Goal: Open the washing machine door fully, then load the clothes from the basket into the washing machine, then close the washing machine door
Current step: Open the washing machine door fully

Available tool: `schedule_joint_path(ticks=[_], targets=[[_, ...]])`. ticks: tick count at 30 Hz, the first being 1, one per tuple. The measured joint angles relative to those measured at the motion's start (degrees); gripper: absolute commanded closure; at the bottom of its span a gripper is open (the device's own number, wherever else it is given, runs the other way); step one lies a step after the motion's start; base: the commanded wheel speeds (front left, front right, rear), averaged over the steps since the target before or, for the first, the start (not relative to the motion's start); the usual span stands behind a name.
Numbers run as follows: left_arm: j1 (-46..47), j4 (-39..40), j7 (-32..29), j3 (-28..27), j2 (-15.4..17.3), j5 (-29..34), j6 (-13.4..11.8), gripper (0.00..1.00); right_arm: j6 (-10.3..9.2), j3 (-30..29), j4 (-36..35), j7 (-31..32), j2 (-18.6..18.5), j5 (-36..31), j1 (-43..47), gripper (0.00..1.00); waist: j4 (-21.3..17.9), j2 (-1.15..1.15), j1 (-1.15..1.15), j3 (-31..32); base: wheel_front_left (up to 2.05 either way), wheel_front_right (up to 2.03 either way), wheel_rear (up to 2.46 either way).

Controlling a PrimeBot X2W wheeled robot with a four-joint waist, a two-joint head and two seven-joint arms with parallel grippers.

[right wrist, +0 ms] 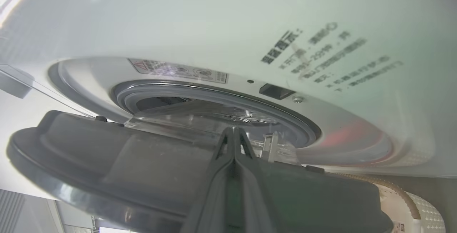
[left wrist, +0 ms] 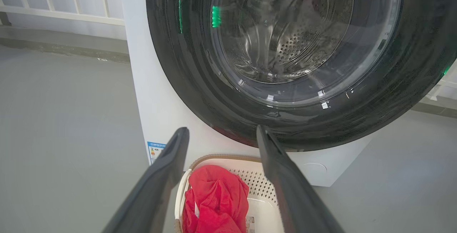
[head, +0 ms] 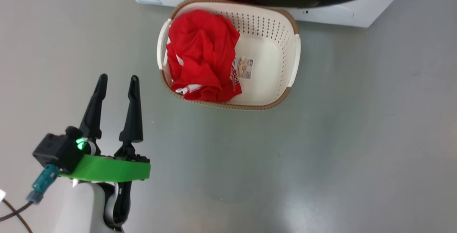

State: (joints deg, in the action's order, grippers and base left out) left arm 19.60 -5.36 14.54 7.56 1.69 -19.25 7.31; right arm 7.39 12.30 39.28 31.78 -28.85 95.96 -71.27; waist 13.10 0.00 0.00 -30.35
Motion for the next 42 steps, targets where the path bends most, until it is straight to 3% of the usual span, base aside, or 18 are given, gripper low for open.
schedule_joint_path(ticks=[19, 42], targets=[[-4.77, -2.29, -0.01, -0.36, 0.03, 0.49, 0.00, 0.00, 0.00, -0.82, -2.65, 5.02, 4.21, 1.46, 15.70, 1.00, -0.68, 0.00, 0.00, 10.11, 0.00, 0.00, 0.00], [-6.75, -2.97, -0.01, -1.42, 0.05, 1.63, 0.00, 0.00, 0.00, -2.98, -5.99, 5.33, 6.49, 0.15, 20.93, 1.00, -1.13, 0.00, 0.00, 13.73, 0.00, 0.00, 0.00]])
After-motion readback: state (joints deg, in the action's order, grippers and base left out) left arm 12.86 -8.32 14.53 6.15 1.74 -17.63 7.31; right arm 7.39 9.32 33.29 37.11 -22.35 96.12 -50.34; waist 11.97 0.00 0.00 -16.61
